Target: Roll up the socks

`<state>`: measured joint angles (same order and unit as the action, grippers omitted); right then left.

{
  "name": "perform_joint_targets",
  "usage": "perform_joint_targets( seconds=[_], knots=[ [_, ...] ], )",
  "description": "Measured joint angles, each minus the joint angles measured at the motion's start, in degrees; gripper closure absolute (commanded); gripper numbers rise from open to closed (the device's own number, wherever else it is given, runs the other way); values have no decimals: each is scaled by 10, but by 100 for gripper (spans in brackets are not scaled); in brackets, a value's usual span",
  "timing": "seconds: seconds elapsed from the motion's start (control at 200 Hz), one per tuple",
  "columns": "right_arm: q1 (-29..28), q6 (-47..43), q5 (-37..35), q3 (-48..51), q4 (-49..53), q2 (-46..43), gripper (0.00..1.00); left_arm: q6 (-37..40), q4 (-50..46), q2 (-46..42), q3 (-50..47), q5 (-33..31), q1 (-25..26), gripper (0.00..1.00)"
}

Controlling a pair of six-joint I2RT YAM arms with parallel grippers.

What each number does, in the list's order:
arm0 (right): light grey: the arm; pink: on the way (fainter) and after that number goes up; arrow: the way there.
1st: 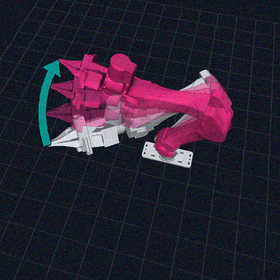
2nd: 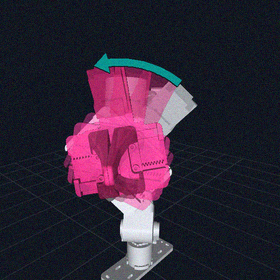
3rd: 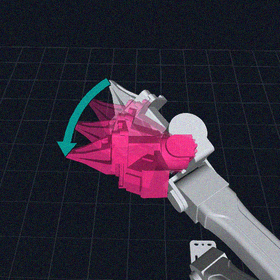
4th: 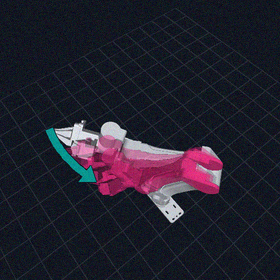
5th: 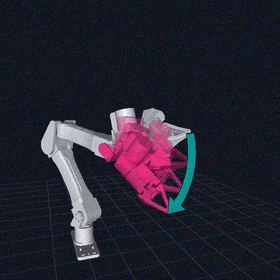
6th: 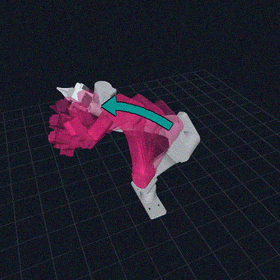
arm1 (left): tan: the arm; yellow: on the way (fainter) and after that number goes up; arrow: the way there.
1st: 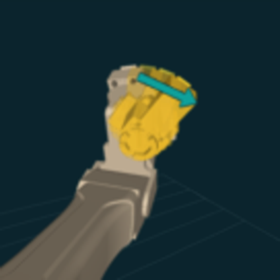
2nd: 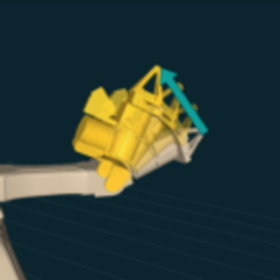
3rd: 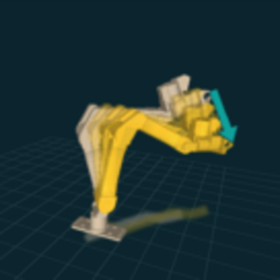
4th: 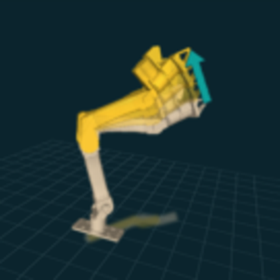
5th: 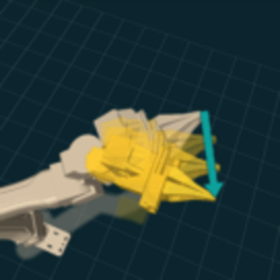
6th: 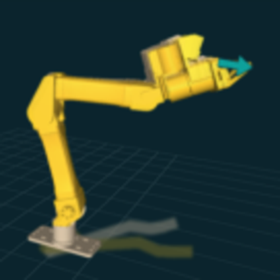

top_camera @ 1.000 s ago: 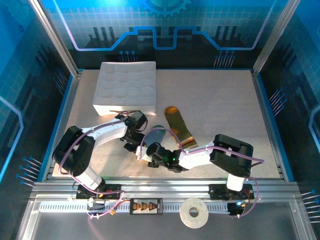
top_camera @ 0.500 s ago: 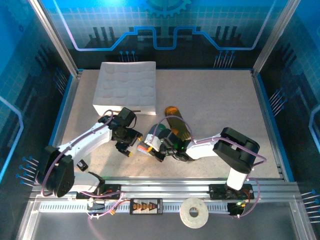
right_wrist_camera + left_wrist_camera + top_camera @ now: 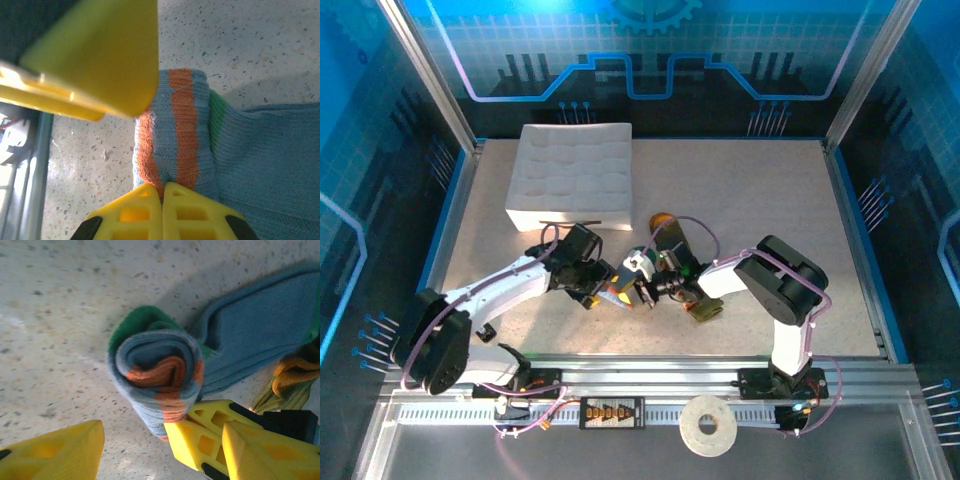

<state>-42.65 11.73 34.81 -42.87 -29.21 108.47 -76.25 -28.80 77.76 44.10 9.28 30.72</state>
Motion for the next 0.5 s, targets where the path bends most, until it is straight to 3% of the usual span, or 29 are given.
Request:
perform_joint_targets(
  seconds=[0.29, 0.495],
  knots=[
    [15, 27, 43, -23, 20, 19, 100, 1, 22, 40, -3, -6, 16, 45],
    [16, 26, 47, -33, 39, 22, 100, -1, 37, 80, -4, -14, 18, 67]
  ],
)
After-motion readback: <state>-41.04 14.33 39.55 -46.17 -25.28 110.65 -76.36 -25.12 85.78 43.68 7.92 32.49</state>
